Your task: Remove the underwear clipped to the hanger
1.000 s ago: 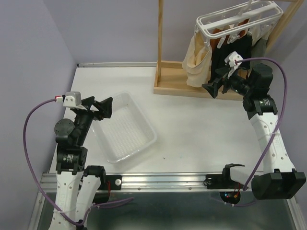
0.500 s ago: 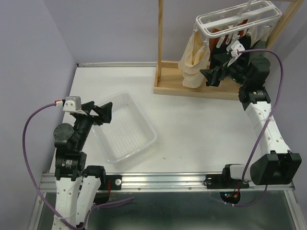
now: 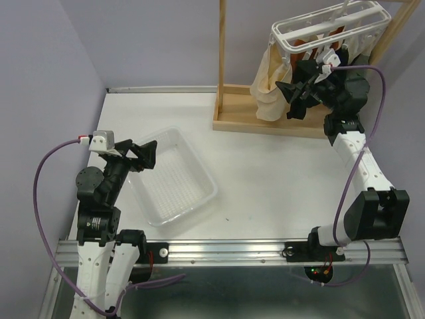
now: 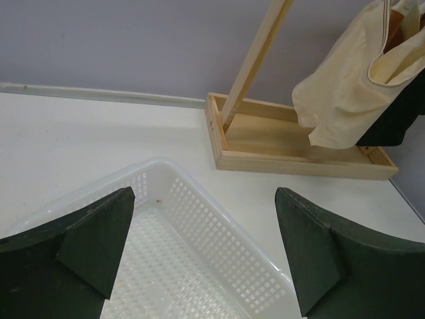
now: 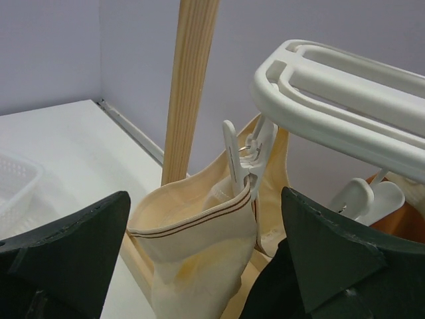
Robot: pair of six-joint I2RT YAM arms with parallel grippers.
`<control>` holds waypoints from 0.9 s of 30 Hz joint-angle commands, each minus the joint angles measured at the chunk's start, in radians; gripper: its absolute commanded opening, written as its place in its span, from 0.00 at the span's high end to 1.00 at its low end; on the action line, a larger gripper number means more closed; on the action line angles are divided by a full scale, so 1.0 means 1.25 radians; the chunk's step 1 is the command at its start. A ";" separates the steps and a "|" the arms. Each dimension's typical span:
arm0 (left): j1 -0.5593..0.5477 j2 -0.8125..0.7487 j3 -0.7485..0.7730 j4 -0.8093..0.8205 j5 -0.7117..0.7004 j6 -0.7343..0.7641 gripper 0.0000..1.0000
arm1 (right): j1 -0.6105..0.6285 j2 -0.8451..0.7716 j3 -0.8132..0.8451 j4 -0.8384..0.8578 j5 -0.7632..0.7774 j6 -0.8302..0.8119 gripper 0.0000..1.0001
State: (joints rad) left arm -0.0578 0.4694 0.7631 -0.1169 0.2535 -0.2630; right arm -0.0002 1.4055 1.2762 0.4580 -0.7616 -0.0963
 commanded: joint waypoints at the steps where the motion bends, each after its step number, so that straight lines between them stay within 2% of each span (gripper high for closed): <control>1: -0.002 -0.004 0.026 0.047 0.010 0.001 0.01 | -0.001 0.007 0.042 0.104 0.050 0.000 0.00; 14: -0.002 0.038 0.020 0.073 0.009 -0.001 0.01 | -0.001 0.060 0.020 0.262 0.051 -0.022 0.00; 27: -0.002 0.061 0.010 0.121 0.021 -0.014 0.01 | 0.023 0.098 0.044 0.306 0.037 0.033 0.01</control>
State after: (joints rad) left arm -0.0578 0.5507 0.7631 -0.0490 0.2592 -0.2722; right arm 0.0090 1.5379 1.2762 0.7464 -0.7132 -0.0875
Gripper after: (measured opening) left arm 0.986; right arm 0.994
